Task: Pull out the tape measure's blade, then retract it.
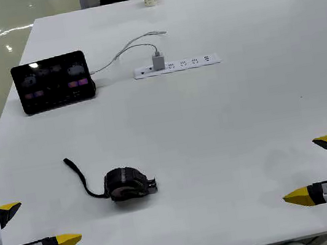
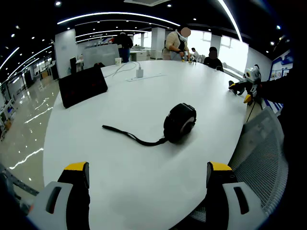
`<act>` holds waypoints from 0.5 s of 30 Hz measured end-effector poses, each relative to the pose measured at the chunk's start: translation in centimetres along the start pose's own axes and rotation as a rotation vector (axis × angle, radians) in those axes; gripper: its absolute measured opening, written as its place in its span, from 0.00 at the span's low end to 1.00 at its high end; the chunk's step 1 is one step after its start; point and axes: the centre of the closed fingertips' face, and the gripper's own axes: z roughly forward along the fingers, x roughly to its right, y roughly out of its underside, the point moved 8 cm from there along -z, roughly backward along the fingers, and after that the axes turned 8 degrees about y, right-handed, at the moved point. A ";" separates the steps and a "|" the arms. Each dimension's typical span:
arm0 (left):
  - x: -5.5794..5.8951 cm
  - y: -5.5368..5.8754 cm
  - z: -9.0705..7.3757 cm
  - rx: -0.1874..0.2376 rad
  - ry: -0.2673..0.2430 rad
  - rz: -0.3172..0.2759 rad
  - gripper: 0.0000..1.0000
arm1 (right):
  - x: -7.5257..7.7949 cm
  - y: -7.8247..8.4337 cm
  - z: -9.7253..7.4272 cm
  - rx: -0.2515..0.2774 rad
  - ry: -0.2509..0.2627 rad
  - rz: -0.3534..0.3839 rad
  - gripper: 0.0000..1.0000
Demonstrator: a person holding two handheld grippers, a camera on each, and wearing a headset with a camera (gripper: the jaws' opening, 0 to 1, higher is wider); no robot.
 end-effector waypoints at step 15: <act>0.0 0.1 0.0 -0.009 0.000 -0.003 0.99 | 0.0 0.1 0.0 0.012 0.009 -0.022 0.99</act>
